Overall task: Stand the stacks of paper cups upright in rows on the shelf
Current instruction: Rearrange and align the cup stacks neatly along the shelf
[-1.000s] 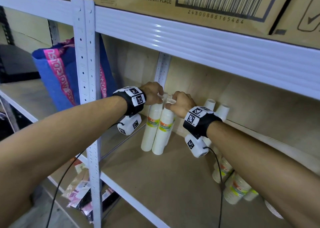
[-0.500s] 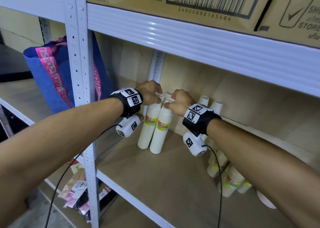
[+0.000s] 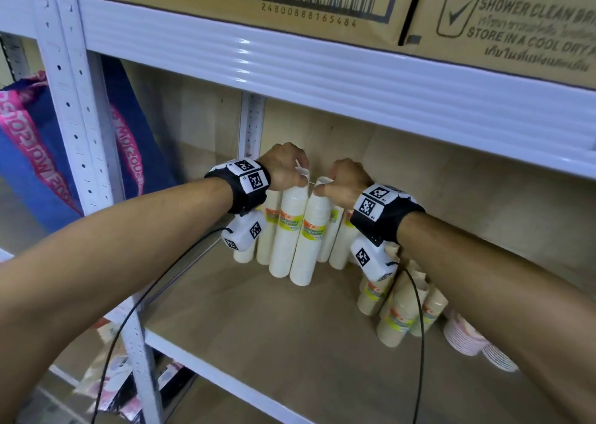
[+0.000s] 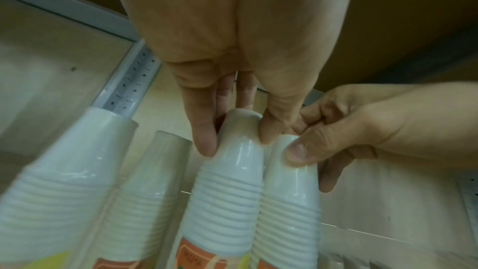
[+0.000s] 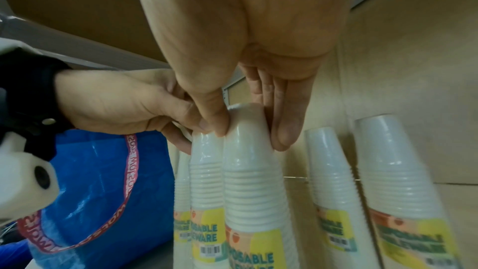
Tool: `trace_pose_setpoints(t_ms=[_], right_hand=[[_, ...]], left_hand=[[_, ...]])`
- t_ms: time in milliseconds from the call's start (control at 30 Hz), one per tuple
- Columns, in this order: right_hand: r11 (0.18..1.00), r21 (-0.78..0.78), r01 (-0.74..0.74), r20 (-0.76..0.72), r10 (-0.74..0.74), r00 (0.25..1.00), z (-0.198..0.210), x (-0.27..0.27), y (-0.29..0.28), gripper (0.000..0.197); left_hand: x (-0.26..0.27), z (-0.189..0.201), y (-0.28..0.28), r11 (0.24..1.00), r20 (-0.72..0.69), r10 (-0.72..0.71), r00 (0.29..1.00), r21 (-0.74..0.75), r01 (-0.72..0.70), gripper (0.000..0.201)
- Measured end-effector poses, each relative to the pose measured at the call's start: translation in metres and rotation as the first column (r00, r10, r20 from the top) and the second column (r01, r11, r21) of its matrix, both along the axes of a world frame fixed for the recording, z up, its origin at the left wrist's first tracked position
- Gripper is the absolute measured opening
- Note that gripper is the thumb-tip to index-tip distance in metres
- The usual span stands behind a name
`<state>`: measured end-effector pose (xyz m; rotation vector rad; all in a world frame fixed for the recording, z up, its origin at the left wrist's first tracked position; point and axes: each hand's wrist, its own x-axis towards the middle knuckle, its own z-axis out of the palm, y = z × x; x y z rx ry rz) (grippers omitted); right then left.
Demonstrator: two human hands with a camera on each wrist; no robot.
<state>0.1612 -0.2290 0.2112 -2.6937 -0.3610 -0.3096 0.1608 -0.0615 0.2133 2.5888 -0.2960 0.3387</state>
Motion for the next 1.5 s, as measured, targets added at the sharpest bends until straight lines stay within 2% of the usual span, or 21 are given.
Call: trace_pose_setpoints(t_ms=[300,467,567,833,1067,1300,1500], right_hand=[[0.997,0.015,0.079,-0.031,-0.078,0.996,0.0,0.01,-0.044,0.044],[0.995,0.032,0.092,-0.041,-0.091,0.995,-0.002,0.016,-0.057,0.028],[0.995,0.029,0.1,-0.047,-0.099,0.994,-0.005,0.021,-0.062,0.024],[0.992,0.012,0.125,-0.043,-0.124,0.991,-0.015,0.034,-0.071,0.042],[0.991,0.028,0.132,-0.033,-0.131,0.991,-0.019,0.043,-0.075,0.042],[0.995,0.007,0.095,-0.021,-0.094,0.995,-0.017,0.042,-0.075,0.034],[0.995,-0.056,0.081,0.014,-0.081,0.997,0.0,0.034,-0.066,0.045]], left_hand=[[0.024,-0.006,-0.044,0.997,0.016,-0.076,0.997,-0.019,0.076,0.031],[0.038,-0.012,-0.058,0.996,0.0,-0.081,0.997,-0.035,0.081,0.036],[0.046,-0.016,-0.063,0.995,-0.006,-0.088,0.996,-0.04,0.087,0.037],[0.06,-0.027,-0.069,0.991,-0.02,-0.108,0.994,-0.086,0.106,0.037],[0.068,-0.032,-0.075,0.992,-0.039,-0.105,0.994,-0.07,0.102,0.036],[0.065,-0.026,-0.073,0.992,-0.064,-0.115,0.991,-0.056,0.112,0.039],[0.054,-0.004,-0.064,0.993,-0.053,-0.112,0.992,-0.045,0.11,0.046]])
